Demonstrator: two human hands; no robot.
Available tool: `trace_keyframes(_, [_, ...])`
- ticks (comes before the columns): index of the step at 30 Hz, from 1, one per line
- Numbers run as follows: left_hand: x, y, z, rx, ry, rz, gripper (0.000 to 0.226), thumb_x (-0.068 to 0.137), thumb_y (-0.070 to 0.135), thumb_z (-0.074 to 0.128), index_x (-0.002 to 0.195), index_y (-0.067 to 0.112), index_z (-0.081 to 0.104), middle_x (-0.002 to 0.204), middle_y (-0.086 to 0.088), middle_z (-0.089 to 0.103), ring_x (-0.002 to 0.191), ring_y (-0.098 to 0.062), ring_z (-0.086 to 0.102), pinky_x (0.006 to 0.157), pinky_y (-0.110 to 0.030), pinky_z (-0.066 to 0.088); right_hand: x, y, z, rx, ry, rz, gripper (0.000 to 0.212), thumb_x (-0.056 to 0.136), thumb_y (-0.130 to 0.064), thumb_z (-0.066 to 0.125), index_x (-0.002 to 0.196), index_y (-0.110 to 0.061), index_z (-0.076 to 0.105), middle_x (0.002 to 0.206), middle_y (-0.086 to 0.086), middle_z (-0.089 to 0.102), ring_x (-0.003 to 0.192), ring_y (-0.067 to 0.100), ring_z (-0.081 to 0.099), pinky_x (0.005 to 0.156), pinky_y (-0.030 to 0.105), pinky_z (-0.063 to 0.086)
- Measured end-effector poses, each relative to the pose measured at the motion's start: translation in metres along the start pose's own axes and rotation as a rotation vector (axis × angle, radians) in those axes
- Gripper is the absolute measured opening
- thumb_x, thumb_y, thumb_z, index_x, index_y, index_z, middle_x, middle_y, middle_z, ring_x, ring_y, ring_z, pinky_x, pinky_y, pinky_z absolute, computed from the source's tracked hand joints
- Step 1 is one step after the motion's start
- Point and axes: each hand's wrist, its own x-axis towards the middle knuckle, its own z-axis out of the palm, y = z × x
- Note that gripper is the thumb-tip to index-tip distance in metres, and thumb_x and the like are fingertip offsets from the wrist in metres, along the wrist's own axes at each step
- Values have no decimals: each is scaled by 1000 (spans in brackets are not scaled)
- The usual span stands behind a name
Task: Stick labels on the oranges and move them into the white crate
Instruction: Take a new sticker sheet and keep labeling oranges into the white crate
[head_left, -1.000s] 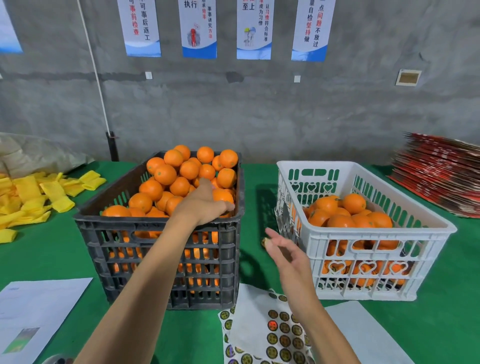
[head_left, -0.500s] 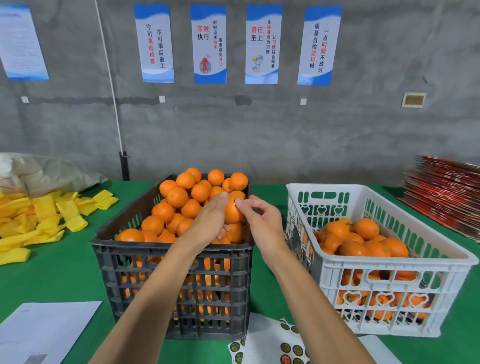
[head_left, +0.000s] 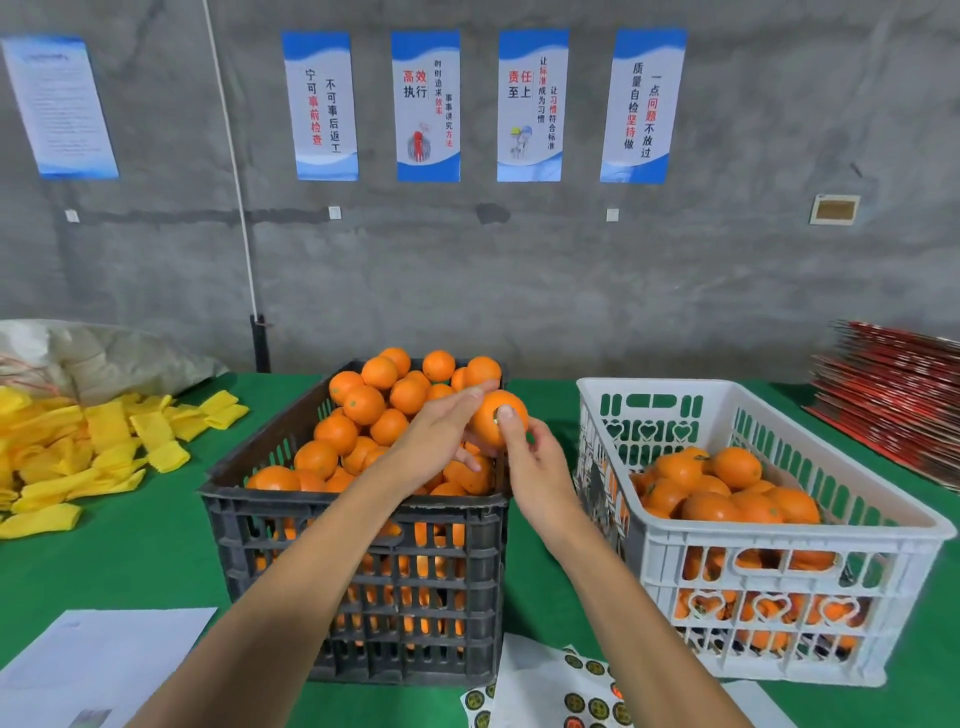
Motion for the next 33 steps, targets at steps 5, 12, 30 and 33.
trace_keyframes(5, [47,-16,-4,92,228,-100,49,110,44,32,131,11,61,127,-4,62,76,-22,68,49,-31,54,8,0,-28,465,362,179,63,101,-66,38,114,-11,65,99,5,78,99,17,73,89,30,52])
trace_keyframes(12, [96,-64,-18,739,-36,-395,60,99,15,57,154,16,31,112,-11,60,85,-28,62,62,-37,45,20,-9,-69,526,515,113,31,102,-52,51,117,-26,60,120,1,71,103,19,72,86,34,57])
trace_keyframes(30, [201,-109,-4,998,27,-490,81,96,20,65,157,3,14,110,-17,58,92,-31,60,64,-38,50,57,89,-49,433,350,190,23,107,-30,50,125,-20,58,99,6,78,81,21,73,71,34,60])
trace_keyframes(33, [195,-106,-5,1067,26,-472,70,93,27,70,146,2,32,116,-18,61,99,-35,64,74,-43,57,54,93,-45,459,352,216,21,107,-29,51,125,-20,58,98,7,78,79,20,72,68,31,60])
